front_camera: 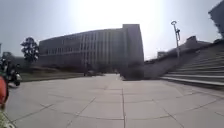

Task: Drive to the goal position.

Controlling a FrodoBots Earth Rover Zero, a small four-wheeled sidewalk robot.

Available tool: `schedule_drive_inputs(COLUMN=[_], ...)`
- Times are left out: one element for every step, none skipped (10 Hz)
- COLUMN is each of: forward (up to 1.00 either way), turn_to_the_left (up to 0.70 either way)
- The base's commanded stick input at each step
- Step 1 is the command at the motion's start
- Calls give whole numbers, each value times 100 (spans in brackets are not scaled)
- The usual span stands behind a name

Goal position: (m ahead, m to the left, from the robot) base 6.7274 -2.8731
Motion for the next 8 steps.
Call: schedule_drive_inputs(forward=[70, 70, 70, 70, 70, 70, 70, 70], turn_to_the_left=[-1, -1, -1, -1, -1, -1, -1, -1])
